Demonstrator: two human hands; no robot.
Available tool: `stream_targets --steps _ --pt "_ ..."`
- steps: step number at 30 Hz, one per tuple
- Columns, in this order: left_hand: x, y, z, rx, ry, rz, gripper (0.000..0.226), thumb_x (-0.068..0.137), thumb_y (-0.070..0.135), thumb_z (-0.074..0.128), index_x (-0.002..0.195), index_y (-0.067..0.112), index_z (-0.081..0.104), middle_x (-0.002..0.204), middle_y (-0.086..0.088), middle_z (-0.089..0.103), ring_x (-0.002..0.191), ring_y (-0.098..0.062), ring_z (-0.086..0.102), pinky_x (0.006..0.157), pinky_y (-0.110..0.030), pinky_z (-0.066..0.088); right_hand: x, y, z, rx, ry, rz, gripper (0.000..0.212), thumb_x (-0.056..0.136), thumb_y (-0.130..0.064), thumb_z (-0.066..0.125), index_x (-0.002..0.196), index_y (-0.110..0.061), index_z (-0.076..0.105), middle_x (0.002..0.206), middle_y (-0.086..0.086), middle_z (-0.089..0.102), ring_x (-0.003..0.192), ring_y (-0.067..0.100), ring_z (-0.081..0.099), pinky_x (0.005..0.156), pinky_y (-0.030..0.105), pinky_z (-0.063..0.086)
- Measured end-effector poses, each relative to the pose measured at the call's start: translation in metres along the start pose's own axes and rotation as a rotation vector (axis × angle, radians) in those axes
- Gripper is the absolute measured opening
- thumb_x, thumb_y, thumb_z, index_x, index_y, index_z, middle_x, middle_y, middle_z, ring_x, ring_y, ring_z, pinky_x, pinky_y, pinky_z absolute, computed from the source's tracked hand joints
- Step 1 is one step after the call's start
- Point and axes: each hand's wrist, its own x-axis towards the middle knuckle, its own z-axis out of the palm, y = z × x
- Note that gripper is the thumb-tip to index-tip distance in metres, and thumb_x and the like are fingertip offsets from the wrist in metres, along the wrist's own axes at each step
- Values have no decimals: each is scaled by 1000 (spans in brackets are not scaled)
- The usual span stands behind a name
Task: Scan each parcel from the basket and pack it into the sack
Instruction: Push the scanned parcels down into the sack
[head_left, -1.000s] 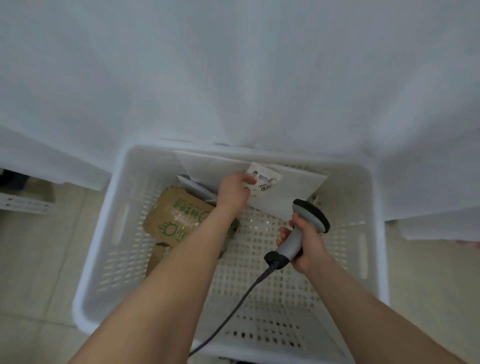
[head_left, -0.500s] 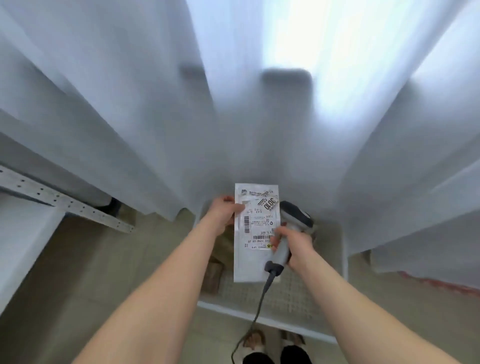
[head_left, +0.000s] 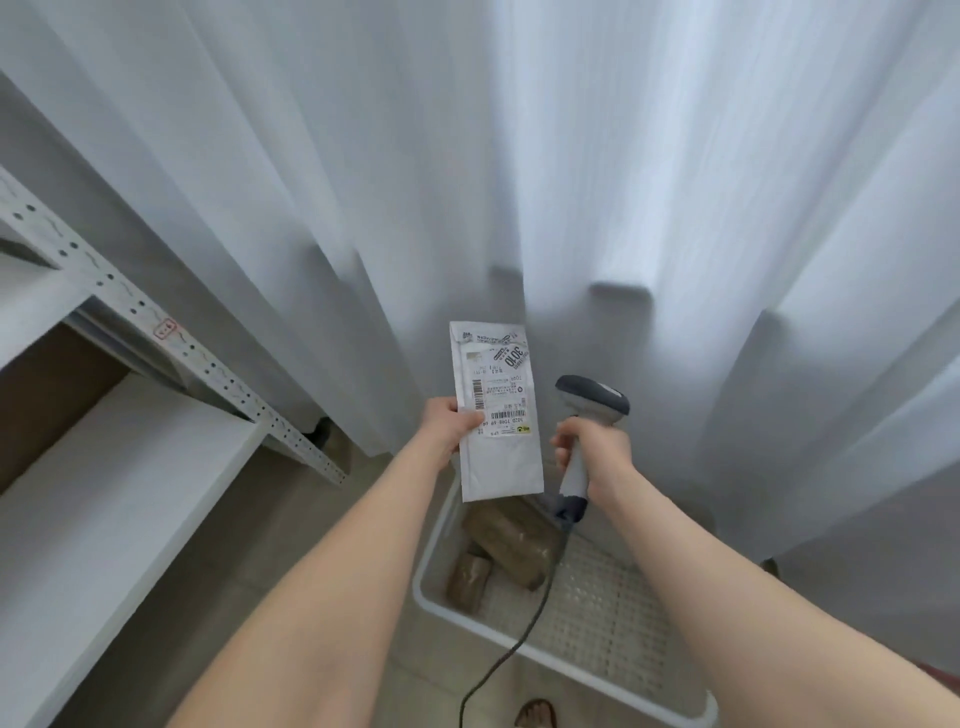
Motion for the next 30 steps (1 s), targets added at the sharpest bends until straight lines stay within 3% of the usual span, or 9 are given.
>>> stream_targets --steps 4,10,18,23,27,30 --pt "-23 16 -7 5 125 48 20 88 -7 58 106 -2 63 113 -19 65 102 -31 64 86 -39 53 -39 -18 -6 -146 -170 -54 11 89 -5 60 78 -3 57 54 11 54 33 14 45 38 19 42" --pt "-53 32 -22 18 243 78 20 86 -7 58 76 10 58 110 -18 66 102 -32 64 90 -47 53 -85 -42 -18 -299 -354 -120 7 88 -8 59 92 -4 56 51 11 55 36 16 43 40 22 41" --pt "-83 47 -29 -7 326 95 22 84 -6 62 74 13 56 104 -14 66 95 -27 63 89 -38 54 -118 -50 -26 -376 -452 -143 9 87 -7 57 95 -4 56 54 10 55 38 16 44 43 22 42" --pt "-99 54 -30 -48 313 89 18 86 -8 59 87 10 60 110 -15 65 102 -30 64 91 -42 53 -129 -52 -29 -395 -466 -177 7 84 -7 58 91 -5 57 52 9 53 37 16 44 42 21 42" --pt "-110 53 -34 -54 325 91 20 87 -8 59 80 11 57 111 -16 65 102 -30 64 91 -42 53 -135 -52 -32 -443 -464 -218 8 82 -7 59 90 -5 58 50 8 54 38 17 45 42 23 42" --pt "-119 51 -38 -57 336 92 19 88 -8 57 85 11 58 111 -14 65 100 -29 64 88 -38 54 -141 -51 -33 -463 -492 -231 11 82 -7 60 92 -5 58 51 8 55 39 18 46 44 23 42"
